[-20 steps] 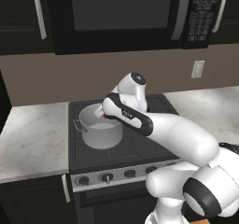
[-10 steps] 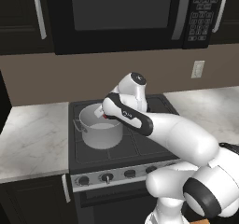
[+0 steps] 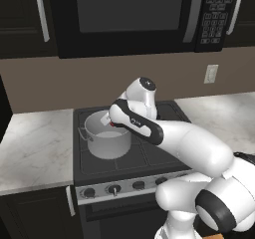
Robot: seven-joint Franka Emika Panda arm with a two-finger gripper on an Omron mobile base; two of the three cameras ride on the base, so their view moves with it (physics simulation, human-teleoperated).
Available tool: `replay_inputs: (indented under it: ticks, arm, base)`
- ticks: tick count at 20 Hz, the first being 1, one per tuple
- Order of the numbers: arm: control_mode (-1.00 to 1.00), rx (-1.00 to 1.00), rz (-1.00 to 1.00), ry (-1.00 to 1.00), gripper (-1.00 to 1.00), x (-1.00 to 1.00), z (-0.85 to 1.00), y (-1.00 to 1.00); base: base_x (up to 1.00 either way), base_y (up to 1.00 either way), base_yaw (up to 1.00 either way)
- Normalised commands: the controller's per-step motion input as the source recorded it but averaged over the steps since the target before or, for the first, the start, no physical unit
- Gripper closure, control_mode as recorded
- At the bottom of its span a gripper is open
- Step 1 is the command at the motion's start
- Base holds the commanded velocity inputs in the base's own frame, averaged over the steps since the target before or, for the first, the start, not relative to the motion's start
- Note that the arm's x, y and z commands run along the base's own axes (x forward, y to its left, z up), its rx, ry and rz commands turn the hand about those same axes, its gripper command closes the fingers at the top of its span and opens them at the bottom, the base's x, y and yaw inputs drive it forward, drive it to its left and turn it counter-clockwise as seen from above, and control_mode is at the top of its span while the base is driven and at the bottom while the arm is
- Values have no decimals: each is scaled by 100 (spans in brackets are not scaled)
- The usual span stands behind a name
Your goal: Turn on the burner for the pot on the stove. Wait thirty seconds for the pot to heat up. Then add the bell pepper to the pot.
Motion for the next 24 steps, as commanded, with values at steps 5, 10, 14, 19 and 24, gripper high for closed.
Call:
replay_inputs:
  ticks: [5, 10, 14, 19, 24]
  arm:
    - [-100, 0, 0, 0, 100, 0, 0, 0]
    - [-100, 0, 0, 0, 100, 0, 0, 0]
    - [-100, 0, 0, 0, 100, 0, 0, 0]
    - [-100, 0, 0, 0, 100, 0, 0, 0]
    - [-100, 0, 0, 0, 100, 0, 0, 0]
  base:
    - [0, 0, 0]
    - [0, 0, 0]
    - [0, 0, 0]
    - [0, 0, 0]
    - [0, 0, 0]
